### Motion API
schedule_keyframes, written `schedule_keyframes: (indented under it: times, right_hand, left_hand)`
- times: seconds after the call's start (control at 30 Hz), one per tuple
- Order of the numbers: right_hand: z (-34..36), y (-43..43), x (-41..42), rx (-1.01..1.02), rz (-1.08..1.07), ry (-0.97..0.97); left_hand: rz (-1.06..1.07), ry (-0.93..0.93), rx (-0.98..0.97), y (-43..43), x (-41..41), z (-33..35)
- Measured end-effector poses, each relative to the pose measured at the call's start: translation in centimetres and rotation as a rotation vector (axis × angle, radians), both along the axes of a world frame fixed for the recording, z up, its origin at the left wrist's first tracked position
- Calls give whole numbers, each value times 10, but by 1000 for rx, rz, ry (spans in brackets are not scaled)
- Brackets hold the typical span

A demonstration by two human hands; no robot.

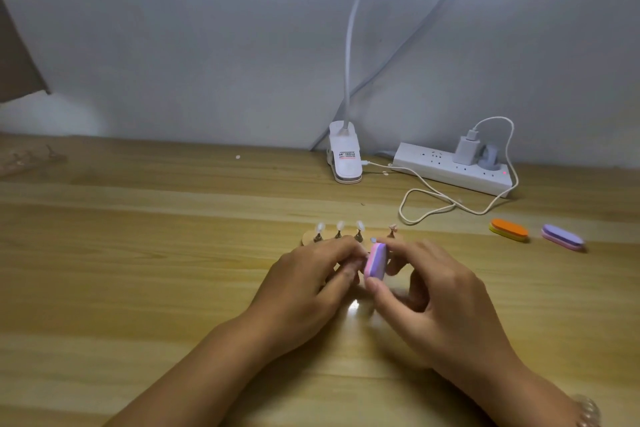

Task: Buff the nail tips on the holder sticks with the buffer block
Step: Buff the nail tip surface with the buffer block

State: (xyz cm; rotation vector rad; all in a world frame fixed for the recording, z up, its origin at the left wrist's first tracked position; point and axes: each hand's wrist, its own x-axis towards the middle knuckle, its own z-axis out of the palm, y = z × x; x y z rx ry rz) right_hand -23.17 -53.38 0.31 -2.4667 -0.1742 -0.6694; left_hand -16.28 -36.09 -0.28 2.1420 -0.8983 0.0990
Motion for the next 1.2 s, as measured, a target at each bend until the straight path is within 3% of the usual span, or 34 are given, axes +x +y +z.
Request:
schedule_keyframes:
  times: [0.07,0.2,0.37,0.53,0.67,0.83,0.97,1.1,1.2]
  right_hand:
    - [1,3,-3,-12,25,25]
    - [1,-4,3,174,-34,37]
    - [3,4,-3,-23,-11,32]
    - [2,-3,4,161,-67,24]
    - [3,6,-2,-27,1,27]
    - [2,-3,3,155,-67,4]
    - [2,6,-1,-12,-16,28]
    - [3,-5,4,186,-127,-3]
    - [2,-3,3,171,-88,-5]
  left_hand:
    - [2,12,9,1,1,0]
    - [-14,-37,79,0,0,-2]
    - [-7,14,28,1,2,0]
    - [-8,-20,61,1,1,-2]
    - [-5,42,-9,1,2,0]
    - [-17,-5,48,-1,0,-2]
    - [-24,34,3,0,2,-1]
    - [-17,93,-81,-1,2,-1]
    - [-8,106,-86,0,3,-3]
